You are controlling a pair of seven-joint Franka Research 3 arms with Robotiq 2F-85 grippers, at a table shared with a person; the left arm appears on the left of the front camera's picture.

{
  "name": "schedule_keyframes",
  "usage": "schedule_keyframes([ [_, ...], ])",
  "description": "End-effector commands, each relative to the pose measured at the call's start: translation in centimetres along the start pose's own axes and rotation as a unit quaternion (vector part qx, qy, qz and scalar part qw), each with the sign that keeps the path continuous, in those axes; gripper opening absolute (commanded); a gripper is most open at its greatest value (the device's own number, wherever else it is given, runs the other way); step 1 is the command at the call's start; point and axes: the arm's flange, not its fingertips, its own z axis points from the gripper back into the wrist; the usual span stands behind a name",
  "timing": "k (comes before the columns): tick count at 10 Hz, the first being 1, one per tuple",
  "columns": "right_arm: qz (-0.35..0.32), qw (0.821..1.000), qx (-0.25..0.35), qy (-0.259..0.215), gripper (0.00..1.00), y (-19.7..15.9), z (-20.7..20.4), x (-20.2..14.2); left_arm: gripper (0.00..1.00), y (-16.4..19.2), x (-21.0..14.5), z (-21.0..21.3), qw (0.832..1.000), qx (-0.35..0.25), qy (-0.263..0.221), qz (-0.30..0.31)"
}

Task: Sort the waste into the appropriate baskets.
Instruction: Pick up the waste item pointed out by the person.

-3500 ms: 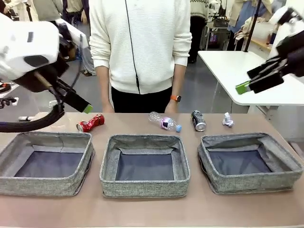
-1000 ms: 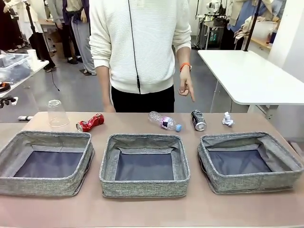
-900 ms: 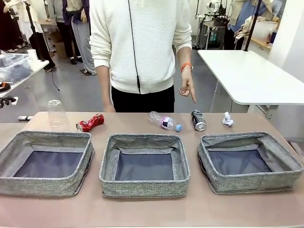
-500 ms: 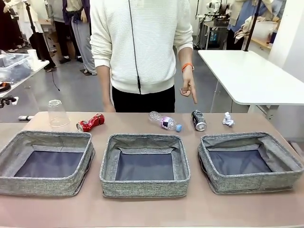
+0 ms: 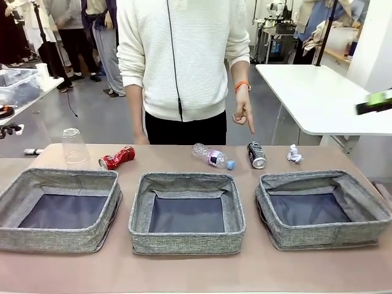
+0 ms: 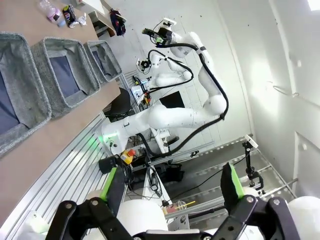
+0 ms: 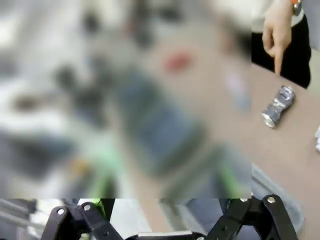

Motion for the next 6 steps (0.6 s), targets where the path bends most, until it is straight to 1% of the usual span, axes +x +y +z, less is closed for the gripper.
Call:
schedule_keyframes([
  [1, 0.042, 0.981, -0.158, 0.101, 1.00, 4.5, -12.3, -0.4, 1.00, -0.1, 0.1, 0.1, 1.000, -0.006, -0.005, -0.010],
  [2, 0.081, 0.973, -0.174, 0.128, 1.00, 5.7, -15.2, -0.6, 1.00, -0.1, 0.1, 0.1, 1.000, -0.006, -0.005, -0.010],
  [3, 0.105, 0.969, -0.181, 0.134, 1.00, 6.4, -16.3, -1.1, 1.00, -0.1, 0.1, 0.1, 1.000, -0.006, -0.005, -0.010],
  [4, 0.104, 0.966, -0.195, 0.131, 1.00, 6.0, -16.0, -1.5, 1.00, -0.1, 0.1, 0.1, 1.000, -0.006, -0.005, -0.010],
  [5, 0.110, 0.976, -0.146, 0.118, 1.00, 6.3, -14.8, -0.9, 1.00, -0.1, 0.1, 0.1, 1.000, -0.006, -0.005, -0.010],
  [6, 0.110, 0.976, -0.146, 0.118, 1.00, 6.3, -14.8, -0.9, 1.00, -0.1, 0.1, 0.1, 1.000, -0.006, -0.005, -0.010],
])
